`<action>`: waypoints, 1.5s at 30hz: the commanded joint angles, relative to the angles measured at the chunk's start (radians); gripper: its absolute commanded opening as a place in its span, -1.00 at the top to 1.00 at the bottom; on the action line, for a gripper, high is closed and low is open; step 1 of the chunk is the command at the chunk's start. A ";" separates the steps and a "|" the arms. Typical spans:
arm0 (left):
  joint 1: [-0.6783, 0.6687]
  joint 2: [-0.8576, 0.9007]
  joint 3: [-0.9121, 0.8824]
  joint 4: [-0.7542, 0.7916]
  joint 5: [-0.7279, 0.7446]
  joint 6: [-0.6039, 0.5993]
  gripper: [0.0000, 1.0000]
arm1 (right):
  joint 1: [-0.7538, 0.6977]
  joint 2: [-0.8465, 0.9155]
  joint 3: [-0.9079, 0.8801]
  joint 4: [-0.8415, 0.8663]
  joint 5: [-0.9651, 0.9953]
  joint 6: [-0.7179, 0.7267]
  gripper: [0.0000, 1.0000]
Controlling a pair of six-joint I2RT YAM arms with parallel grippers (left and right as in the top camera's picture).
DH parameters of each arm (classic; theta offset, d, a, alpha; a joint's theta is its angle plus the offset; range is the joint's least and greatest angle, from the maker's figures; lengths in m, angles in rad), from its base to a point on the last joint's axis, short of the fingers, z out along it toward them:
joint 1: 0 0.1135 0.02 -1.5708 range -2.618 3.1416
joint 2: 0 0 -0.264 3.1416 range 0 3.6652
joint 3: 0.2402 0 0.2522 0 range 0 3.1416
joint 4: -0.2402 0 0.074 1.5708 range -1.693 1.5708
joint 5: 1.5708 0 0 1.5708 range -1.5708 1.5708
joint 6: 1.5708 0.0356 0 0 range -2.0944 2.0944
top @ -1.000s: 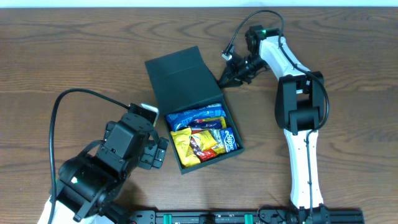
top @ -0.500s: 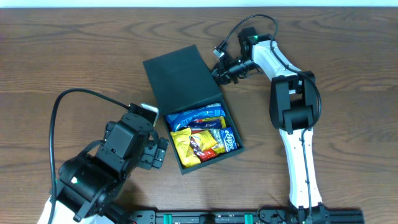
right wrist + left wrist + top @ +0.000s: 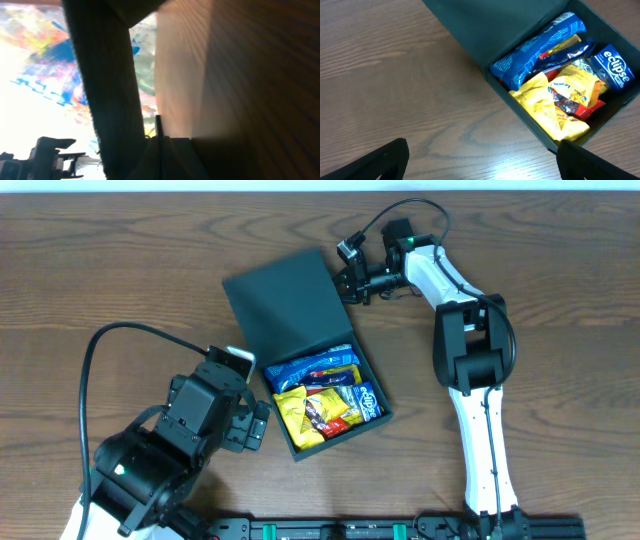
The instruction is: Pack container
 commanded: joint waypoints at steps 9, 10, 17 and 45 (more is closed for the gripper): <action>0.003 0.001 0.002 -0.001 -0.003 0.014 -0.90 | 0.002 -0.072 0.000 0.015 -0.100 -0.018 0.97; 0.003 0.001 0.002 -0.001 -0.003 0.014 -0.90 | 0.002 -0.085 0.000 0.015 -0.100 -0.018 0.97; 0.003 0.001 0.002 -0.001 -0.003 0.014 -0.91 | 0.002 -0.180 0.000 -0.007 -0.100 -0.019 0.97; 0.003 0.001 0.002 -0.001 -0.003 0.014 -0.91 | 0.044 -0.664 0.000 -0.600 0.310 -0.444 0.97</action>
